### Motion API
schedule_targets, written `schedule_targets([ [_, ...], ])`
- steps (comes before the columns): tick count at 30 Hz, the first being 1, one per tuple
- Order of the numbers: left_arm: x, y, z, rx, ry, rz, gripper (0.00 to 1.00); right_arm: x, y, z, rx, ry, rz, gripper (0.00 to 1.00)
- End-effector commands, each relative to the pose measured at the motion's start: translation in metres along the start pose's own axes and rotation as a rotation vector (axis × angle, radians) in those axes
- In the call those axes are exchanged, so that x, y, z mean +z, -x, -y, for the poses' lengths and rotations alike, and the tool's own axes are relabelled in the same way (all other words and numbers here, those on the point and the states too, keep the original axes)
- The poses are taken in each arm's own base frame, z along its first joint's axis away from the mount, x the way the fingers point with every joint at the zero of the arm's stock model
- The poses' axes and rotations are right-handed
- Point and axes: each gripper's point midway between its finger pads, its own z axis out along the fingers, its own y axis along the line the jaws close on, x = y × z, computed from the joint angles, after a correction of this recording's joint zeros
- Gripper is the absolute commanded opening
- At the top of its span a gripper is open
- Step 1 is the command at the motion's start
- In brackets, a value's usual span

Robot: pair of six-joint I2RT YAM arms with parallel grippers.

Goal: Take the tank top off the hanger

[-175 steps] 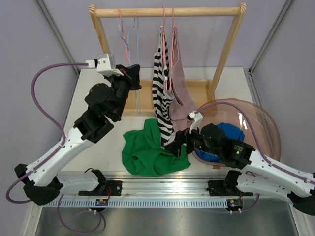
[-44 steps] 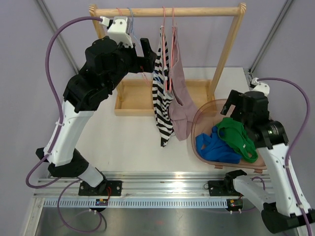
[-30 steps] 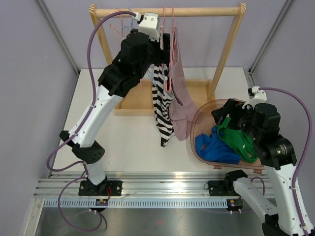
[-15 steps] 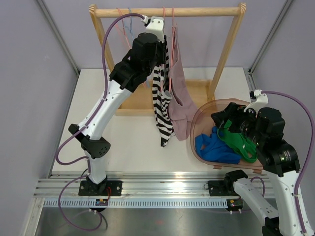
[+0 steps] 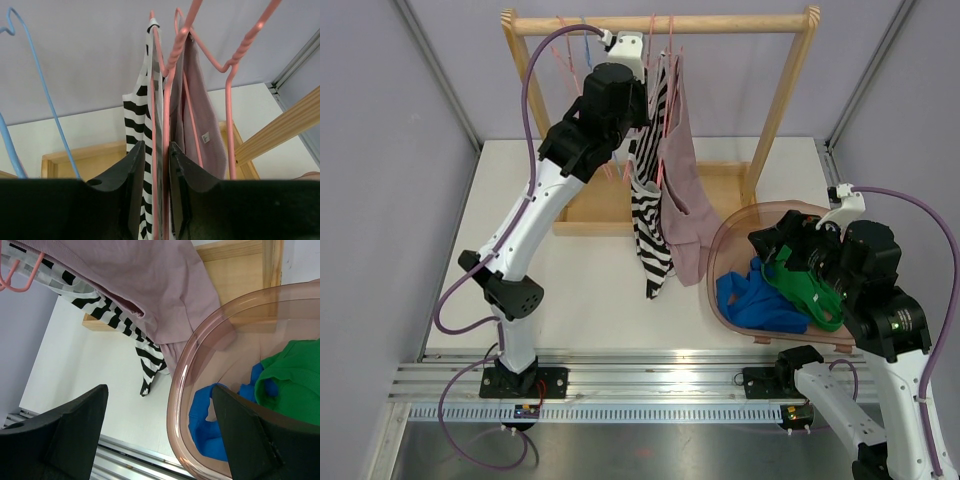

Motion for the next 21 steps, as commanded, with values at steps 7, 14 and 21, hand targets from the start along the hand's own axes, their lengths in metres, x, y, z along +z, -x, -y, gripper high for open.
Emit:
schedule_targets([
  [7,0.0,0.013,0.008,-0.033,-0.041,0.04,0.0,-0.003,0.004,-0.006,-0.022,0.032,0.016,0.92],
  [14,-0.029,0.055,0.0,-0.099,-0.04,0.148,0.0,-0.003,0.005,-0.009,-0.022,0.046,0.019,0.92],
  [21,-0.074,0.101,-0.009,-0.152,-0.064,0.261,0.0,-0.002,0.005,-0.011,-0.017,0.059,0.017,0.92],
])
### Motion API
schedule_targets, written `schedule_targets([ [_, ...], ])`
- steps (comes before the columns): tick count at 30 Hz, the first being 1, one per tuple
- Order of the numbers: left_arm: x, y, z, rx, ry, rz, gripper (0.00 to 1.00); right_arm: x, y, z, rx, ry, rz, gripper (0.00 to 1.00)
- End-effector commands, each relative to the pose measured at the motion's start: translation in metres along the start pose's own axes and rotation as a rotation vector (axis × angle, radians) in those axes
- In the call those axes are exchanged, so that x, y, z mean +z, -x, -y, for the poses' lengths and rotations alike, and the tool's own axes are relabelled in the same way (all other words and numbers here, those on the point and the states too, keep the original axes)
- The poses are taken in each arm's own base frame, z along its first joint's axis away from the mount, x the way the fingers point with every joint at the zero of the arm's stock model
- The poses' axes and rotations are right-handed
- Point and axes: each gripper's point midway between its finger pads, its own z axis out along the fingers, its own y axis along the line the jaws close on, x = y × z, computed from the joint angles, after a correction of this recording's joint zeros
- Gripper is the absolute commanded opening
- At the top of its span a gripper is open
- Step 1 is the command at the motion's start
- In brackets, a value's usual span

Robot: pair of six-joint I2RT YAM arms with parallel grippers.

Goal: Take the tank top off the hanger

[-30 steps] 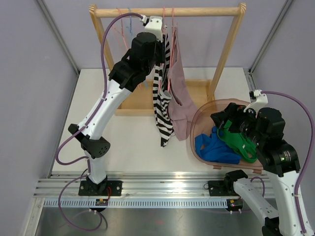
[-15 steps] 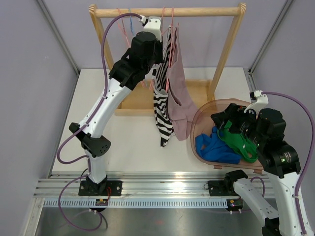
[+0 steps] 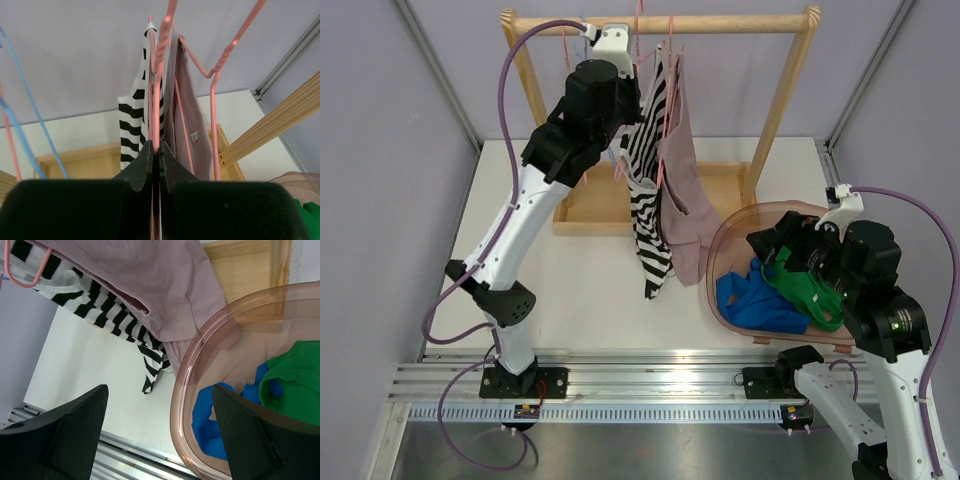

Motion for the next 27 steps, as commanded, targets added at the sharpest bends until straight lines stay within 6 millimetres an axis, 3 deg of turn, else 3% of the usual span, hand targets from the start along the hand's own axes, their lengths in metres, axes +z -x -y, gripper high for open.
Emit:
schedule_targets([
  [1,-0.065,0.09,-0.007,-0.109,-0.043,0.235,0.0,-0.002,0.007,-0.008,-0.015,0.04,0.025,0.92],
  [4,-0.083,0.09,-0.011,-0.11,-0.048,0.229,0.0,-0.003,0.009,-0.011,-0.017,0.056,0.034,0.92],
  [7,-0.091,0.069,-0.014,-0.107,-0.041,0.17,0.0,-0.003,0.009,-0.017,-0.015,0.09,0.035,0.95],
  [11,-0.123,0.048,-0.015,-0.123,-0.086,0.132,0.0,-0.001,0.009,-0.039,-0.018,0.223,0.03,0.99],
  [16,-0.175,0.0,-0.017,-0.148,-0.179,0.076,0.0,0.006,-0.006,-0.073,0.038,0.457,-0.048,1.0],
  [17,-0.185,-0.006,-0.018,-0.174,-0.19,0.071,0.0,0.008,0.0,-0.083,0.057,0.513,-0.031,0.99],
  [18,-0.208,-0.003,-0.025,-0.199,-0.215,0.098,0.0,0.012,-0.013,-0.085,0.077,0.563,-0.075,0.99],
  [19,-0.207,-0.029,-0.028,-0.206,-0.213,0.05,0.0,0.013,-0.015,-0.089,0.091,0.597,-0.081,0.99],
  [20,-0.214,-0.037,-0.03,-0.216,-0.224,0.04,0.0,0.016,-0.01,-0.096,0.116,0.643,-0.064,0.99],
  [21,-0.221,-0.047,-0.029,-0.215,-0.257,0.019,0.0,0.022,-0.024,-0.095,0.139,0.678,-0.109,0.99],
  [23,-0.242,-0.063,-0.035,-0.218,-0.294,0.002,0.0,0.028,-0.023,-0.099,0.181,0.727,-0.101,1.0],
  [27,-0.268,-0.112,-0.044,-0.214,-0.327,-0.134,0.0,0.042,-0.047,-0.095,0.22,0.758,-0.112,1.0],
])
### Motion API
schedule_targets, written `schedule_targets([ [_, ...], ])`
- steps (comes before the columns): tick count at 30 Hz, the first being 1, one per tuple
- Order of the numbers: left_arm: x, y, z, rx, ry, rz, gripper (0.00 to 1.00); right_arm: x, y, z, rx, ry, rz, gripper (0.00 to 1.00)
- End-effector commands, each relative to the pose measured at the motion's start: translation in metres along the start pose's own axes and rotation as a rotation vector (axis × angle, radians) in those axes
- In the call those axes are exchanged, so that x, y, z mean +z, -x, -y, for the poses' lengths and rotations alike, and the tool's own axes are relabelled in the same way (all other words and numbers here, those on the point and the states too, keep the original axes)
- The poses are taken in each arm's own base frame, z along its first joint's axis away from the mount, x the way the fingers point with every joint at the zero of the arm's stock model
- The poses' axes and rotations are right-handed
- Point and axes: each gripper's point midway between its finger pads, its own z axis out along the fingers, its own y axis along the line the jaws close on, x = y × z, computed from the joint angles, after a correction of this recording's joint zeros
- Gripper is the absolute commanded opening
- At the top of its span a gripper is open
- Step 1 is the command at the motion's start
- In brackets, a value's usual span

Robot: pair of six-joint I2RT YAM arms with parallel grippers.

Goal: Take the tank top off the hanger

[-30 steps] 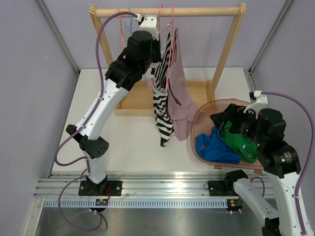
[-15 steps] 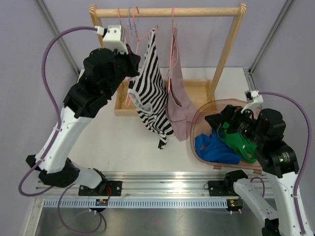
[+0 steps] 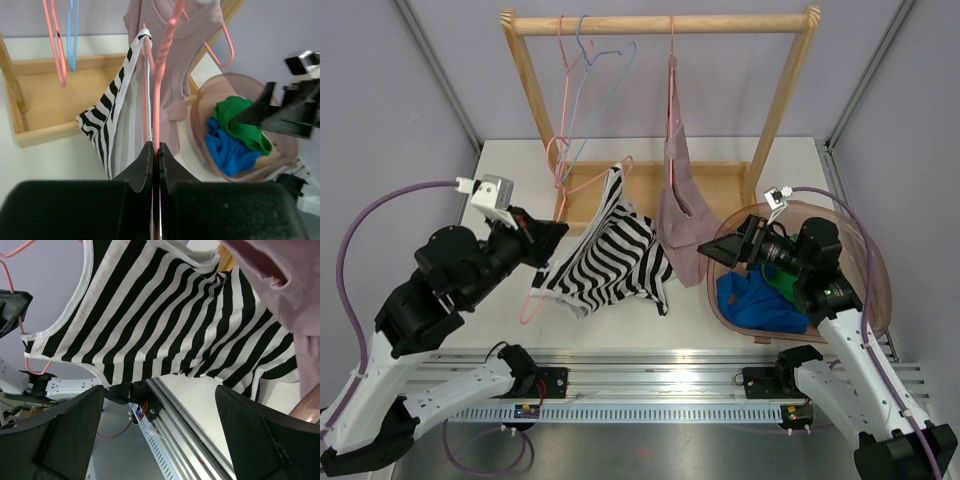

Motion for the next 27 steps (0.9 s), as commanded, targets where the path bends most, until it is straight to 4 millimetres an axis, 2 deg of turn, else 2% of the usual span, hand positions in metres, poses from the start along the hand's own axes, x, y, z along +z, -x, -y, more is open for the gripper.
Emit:
schedule_targets([
  [1,-0.015,-0.032,0.01,-0.046,-0.095,-0.093,0.0,0.004,0.003,-0.034,-0.053,0.182,0.038,1.0],
  [2,-0.019,-0.049,0.006,-0.053,-0.106,-0.127,0.0,0.006,0.0,-0.035,-0.068,0.192,0.046,0.99],
  [4,-0.026,-0.076,0.013,-0.057,-0.179,-0.212,0.0,0.017,-0.016,-0.032,-0.068,0.19,0.031,0.99],
  [5,-0.028,-0.085,0.015,-0.065,-0.197,-0.236,0.0,0.023,-0.02,-0.029,-0.072,0.178,0.029,0.98],
  [6,-0.031,-0.102,0.018,-0.075,-0.242,-0.278,0.0,0.03,-0.023,-0.022,-0.091,0.141,0.055,0.97],
  [7,-0.033,-0.109,0.022,-0.093,-0.27,-0.297,0.0,0.036,-0.036,-0.028,-0.105,0.157,0.031,0.95],
  [9,-0.037,-0.124,0.029,-0.121,-0.335,-0.32,0.0,0.048,-0.038,-0.02,-0.121,0.112,0.065,0.94],
  [10,-0.037,-0.128,0.031,-0.144,-0.347,-0.325,0.0,0.052,-0.046,-0.023,-0.129,0.118,0.053,0.91],
  [13,-0.037,-0.133,0.035,-0.173,-0.383,-0.323,0.0,0.067,-0.047,-0.012,-0.15,0.052,0.068,0.87],
  [14,-0.037,-0.134,0.037,-0.185,-0.393,-0.327,0.0,0.075,-0.055,-0.006,-0.16,0.025,0.041,0.84],
  [16,-0.035,-0.14,0.039,-0.196,-0.408,-0.337,0.0,0.085,-0.053,0.002,-0.177,-0.033,0.055,0.82],
  [17,-0.033,-0.142,0.039,-0.199,-0.407,-0.339,0.0,0.092,-0.065,0.01,-0.192,-0.063,0.014,0.79],
  [18,-0.03,-0.145,0.037,-0.204,-0.393,-0.347,0.0,0.097,-0.061,0.009,-0.201,-0.079,0.023,0.77],
  [19,-0.028,-0.148,0.036,-0.207,-0.388,-0.35,0.0,0.103,-0.068,0.015,-0.206,-0.1,-0.006,0.76],
  [25,-0.023,-0.147,0.032,-0.225,-0.358,-0.326,0.0,0.115,-0.077,0.025,-0.255,-0.178,-0.01,0.69],
  [26,-0.022,-0.146,0.034,-0.226,-0.367,-0.323,0.0,0.115,-0.077,0.025,-0.256,-0.179,-0.012,0.63],
  [27,-0.023,-0.144,0.036,-0.227,-0.377,-0.32,0.0,0.116,-0.075,0.03,-0.262,-0.203,0.002,0.5],
])
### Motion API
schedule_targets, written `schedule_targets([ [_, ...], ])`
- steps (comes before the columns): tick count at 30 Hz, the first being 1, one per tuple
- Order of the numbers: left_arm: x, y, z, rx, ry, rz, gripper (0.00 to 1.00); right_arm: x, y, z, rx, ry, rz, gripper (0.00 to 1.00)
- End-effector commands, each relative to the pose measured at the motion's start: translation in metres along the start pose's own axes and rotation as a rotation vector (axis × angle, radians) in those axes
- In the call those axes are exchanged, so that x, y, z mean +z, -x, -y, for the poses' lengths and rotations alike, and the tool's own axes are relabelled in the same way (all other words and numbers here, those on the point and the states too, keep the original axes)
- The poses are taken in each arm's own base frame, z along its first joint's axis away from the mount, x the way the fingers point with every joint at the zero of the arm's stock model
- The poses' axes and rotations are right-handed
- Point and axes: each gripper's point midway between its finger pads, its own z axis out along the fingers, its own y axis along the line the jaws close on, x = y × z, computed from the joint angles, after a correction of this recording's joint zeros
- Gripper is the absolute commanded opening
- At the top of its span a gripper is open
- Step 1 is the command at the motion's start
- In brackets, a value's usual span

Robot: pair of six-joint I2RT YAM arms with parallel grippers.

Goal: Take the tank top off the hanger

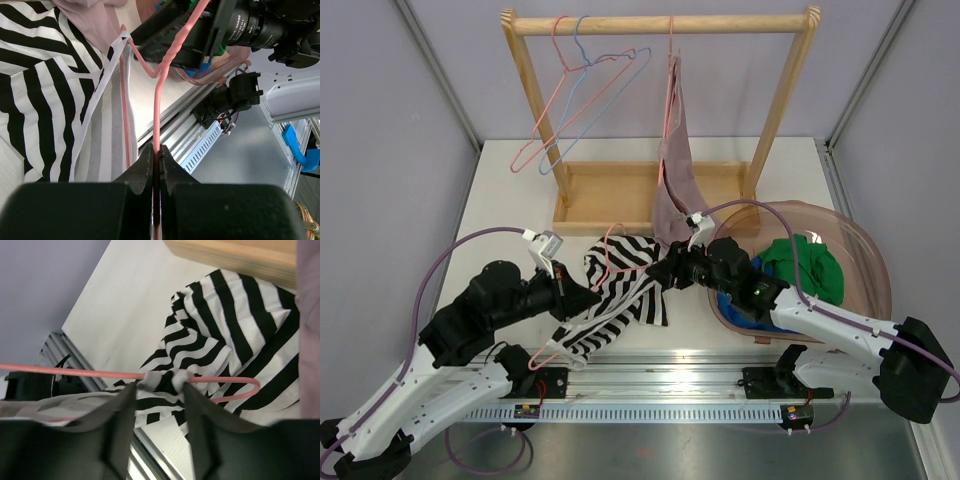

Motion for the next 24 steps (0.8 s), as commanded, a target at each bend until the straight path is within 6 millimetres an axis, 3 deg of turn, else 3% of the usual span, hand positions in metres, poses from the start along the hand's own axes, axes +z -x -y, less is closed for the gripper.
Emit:
schedule_targets([
  [1,-0.002,0.021,0.024,0.01,-0.102,0.074,0.0,0.005,0.031,0.001,-0.046,-0.055,0.107,0.43],
  [2,-0.003,0.022,0.026,0.012,-0.104,0.078,0.0,0.006,0.031,0.002,-0.057,-0.06,0.105,0.37],
  [3,-0.004,0.024,0.025,0.015,-0.097,0.083,0.0,0.007,0.032,0.003,-0.059,-0.068,0.107,0.21],
  [4,-0.004,0.024,0.024,0.02,-0.09,0.085,0.0,0.007,0.031,0.005,-0.062,-0.08,0.1,0.14],
  [7,-0.007,0.025,0.021,0.032,-0.068,0.088,0.0,0.006,0.032,0.013,-0.078,-0.119,0.105,0.0],
  [11,-0.009,0.022,0.017,0.064,-0.049,0.065,0.0,-0.004,0.036,0.037,-0.086,-0.26,0.12,0.0],
  [13,-0.013,0.015,0.018,0.092,-0.053,0.023,0.0,-0.015,0.05,0.058,-0.081,-0.399,0.182,0.0],
  [16,-0.024,0.013,0.02,0.119,-0.065,0.026,0.0,-0.028,0.05,0.089,-0.085,-0.592,0.145,0.0],
  [17,-0.029,0.015,0.021,0.123,-0.064,0.034,0.0,-0.028,0.056,0.089,-0.094,-0.61,0.153,0.0],
  [19,-0.036,0.02,0.025,0.139,-0.074,0.062,0.0,-0.026,0.051,0.095,-0.102,-0.643,0.119,0.0],
  [24,-0.053,0.036,0.042,0.168,-0.128,0.141,0.0,-0.01,0.046,0.077,-0.082,-0.548,0.059,0.0],
])
